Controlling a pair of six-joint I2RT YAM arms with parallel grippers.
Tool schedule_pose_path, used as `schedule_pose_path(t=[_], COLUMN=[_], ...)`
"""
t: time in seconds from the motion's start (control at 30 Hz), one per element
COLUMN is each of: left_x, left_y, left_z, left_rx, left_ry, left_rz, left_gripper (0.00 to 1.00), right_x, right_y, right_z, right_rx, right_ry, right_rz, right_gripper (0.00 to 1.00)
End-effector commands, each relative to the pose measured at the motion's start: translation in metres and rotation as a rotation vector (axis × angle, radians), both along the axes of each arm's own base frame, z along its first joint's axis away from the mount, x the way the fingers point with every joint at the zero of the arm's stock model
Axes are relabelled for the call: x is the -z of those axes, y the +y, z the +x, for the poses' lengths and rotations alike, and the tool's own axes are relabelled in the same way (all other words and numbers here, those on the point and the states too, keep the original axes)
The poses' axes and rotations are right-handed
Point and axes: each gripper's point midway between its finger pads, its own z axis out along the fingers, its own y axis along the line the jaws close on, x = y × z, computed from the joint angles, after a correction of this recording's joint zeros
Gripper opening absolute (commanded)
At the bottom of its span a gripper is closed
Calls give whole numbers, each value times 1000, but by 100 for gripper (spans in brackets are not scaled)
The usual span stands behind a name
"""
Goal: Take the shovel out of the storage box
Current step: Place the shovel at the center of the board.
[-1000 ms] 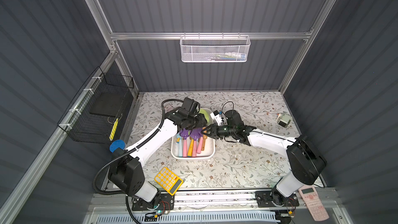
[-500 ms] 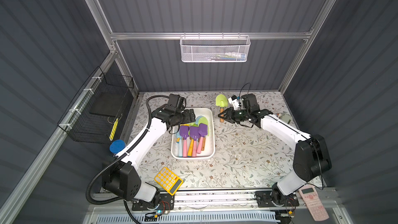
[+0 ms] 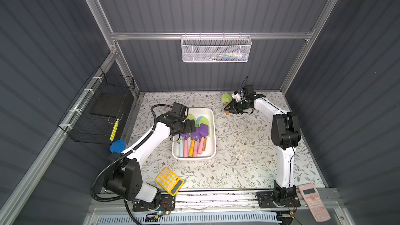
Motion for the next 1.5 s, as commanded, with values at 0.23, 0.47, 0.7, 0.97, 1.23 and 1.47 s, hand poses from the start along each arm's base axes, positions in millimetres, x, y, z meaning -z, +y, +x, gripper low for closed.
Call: schedule_pose_path(t=[0.23,0.47,0.7,0.97,1.23,1.47], left_x=[1,5,11,11,12,19], left_y=[11,12,13,14,19,23], left_z=[-14,-15,-15,-14,-15,-15], left_rx=[25,18,13,6,-4,1], left_ry=[10,15,28,27,25,33], left_rz=[35,39,39,43,59,89], left_gripper=[93,94,94,94,94,94], right_x=[21,45,64,82,78,52], right_y=[7,4,3,-11,-17,-23], right_z=[30,33,26,26,24,9], right_rx=[-45,-37,-29,20,33,35], right_ry=[63,122,170,213,219,169], right_rz=[-28,-34,-46,-89,-118,-122], right_gripper=[18,19,20,36,38,46])
